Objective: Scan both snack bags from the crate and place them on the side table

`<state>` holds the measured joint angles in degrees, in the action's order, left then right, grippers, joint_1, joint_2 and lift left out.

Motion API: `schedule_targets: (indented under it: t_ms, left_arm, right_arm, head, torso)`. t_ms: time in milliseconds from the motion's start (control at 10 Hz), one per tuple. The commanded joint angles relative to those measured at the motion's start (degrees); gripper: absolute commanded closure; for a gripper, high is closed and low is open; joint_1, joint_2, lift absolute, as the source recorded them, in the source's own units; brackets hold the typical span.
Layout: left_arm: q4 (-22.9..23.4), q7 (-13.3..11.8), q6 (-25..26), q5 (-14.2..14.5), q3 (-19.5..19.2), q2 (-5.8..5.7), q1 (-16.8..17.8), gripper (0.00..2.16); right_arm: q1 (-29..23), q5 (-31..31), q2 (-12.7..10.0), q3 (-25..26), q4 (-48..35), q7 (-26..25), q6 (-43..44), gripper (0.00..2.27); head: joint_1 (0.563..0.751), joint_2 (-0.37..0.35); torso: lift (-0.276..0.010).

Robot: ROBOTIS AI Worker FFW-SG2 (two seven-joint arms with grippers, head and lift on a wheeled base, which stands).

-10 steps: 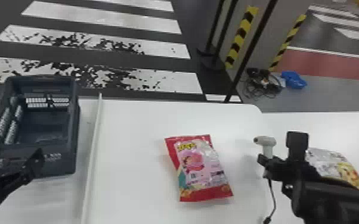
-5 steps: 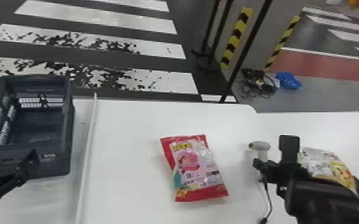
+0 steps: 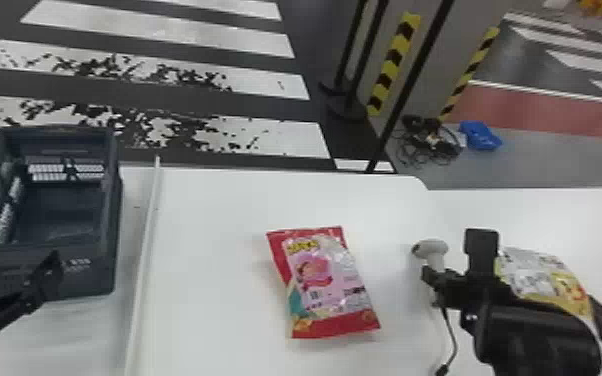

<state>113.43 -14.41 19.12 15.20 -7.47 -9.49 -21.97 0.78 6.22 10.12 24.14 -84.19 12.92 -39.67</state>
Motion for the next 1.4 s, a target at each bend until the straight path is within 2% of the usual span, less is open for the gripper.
schedule_targets:
  t_ms: [0,100,400,500,700,1000,1300]
  left_arm:
    - [0.1,0.0,0.0,0.0,0.0,0.0,-0.1,0.09]
    - [0.1,0.0,0.0,0.0,-0.1,0.0,-0.2,0.09]
    - [0.6,0.0,0.0,0.1,-0.4,-0.26,-0.8,0.09]
    - [0.6,0.1,0.0,0.1,-0.5,-0.35,-0.9,0.09]
    - [0.6,0.1,0.0,0.2,-0.5,-0.35,-0.9,0.09]
    - [0.4,0.1,0.0,0.2,-0.5,-0.44,-0.8,0.09]
    - [0.2,0.1,0.0,0.3,-0.5,-0.61,-0.7,0.09]
  right_arm:
    - [-0.3,-0.6,0.0,0.1,0.4,0.0,1.2,0.89]
    - [-0.3,-0.6,0.0,0.3,0.3,-0.1,1.2,0.04]
    - [-2.6,-0.6,-0.8,1.8,-4.2,-1.1,1.4,0.04]
    - [-4.3,-0.9,-2.1,2.6,-8.8,-1.1,0.5,0.05]
    - [-8.6,-7.1,-3.2,3.4,-17.8,-0.2,-3.7,0.06]
    - [-10.3,-17.6,-3.2,5.4,-23.4,11.0,-19.0,0.09]
    - [-9.8,-23.0,-3.1,5.3,-23.5,17.7,-24.1,0.09]
  head:
    - [0.695,-0.285]
    - [0.695,-0.285]
    - [0.695,-0.291]
    - [0.695,-0.293]
    - [0.695,-0.291]
    - [0.695,-0.223]
    - [0.695,-0.144]
  torso:
    - [-0.095]
    - [-0.095]
    - [-0.095]
    - [-0.095]
    - [-0.095]
    - [-0.095]
    - [-0.095]
